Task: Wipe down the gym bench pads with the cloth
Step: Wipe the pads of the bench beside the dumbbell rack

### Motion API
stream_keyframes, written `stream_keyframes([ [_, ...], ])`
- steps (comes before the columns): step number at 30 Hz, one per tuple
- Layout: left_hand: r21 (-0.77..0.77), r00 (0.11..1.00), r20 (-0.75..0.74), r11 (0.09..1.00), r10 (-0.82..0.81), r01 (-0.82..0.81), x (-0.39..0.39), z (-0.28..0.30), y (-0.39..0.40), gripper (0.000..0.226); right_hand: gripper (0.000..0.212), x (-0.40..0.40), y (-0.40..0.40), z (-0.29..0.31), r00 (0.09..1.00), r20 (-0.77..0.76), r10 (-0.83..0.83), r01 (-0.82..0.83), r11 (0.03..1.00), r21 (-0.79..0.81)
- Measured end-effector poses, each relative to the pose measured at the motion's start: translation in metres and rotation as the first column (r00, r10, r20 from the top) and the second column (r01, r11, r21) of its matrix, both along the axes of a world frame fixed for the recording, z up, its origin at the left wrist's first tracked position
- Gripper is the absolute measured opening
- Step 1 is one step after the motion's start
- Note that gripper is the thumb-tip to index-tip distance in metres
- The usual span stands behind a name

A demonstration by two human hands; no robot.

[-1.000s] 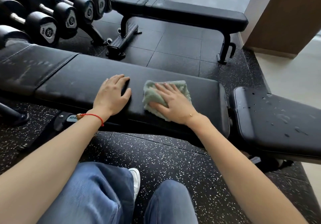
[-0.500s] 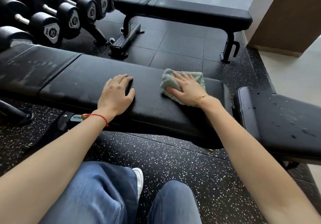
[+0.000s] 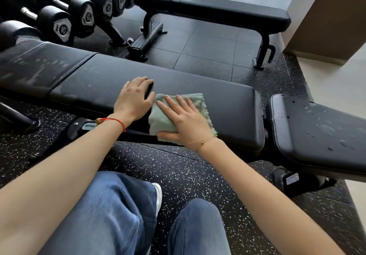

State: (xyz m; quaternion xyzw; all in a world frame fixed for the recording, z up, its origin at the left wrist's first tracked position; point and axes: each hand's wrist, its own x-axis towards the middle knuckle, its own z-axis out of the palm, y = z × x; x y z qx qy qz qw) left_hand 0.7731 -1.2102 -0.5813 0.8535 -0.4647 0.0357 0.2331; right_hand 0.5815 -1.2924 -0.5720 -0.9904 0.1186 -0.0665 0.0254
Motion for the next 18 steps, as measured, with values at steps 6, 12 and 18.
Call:
stream_keyframes([
  [6, 0.005, 0.999, -0.027, 1.000, -0.020, 0.020, 0.004, 0.000, 0.004, 0.057, 0.082, -0.128, -0.027, -0.003, 0.988, 0.113, -0.105, 0.115, 0.990, -0.087],
  [12, -0.006, 1.000, -0.017, 1.000, 0.021, -0.021, -0.004, 0.001, -0.004, 0.049, 0.096, -0.110, -0.049, 0.007, 0.977, 0.039, -0.209, 0.205, 0.976, 0.078],
  [18, -0.057, 0.995, -0.065, 0.996, -0.070, 0.066, -0.032, 0.012, -0.028, 0.047, 0.084, -0.067, -0.035, 0.005, 0.987, 0.043, -0.155, 0.151, 0.985, 0.086],
])
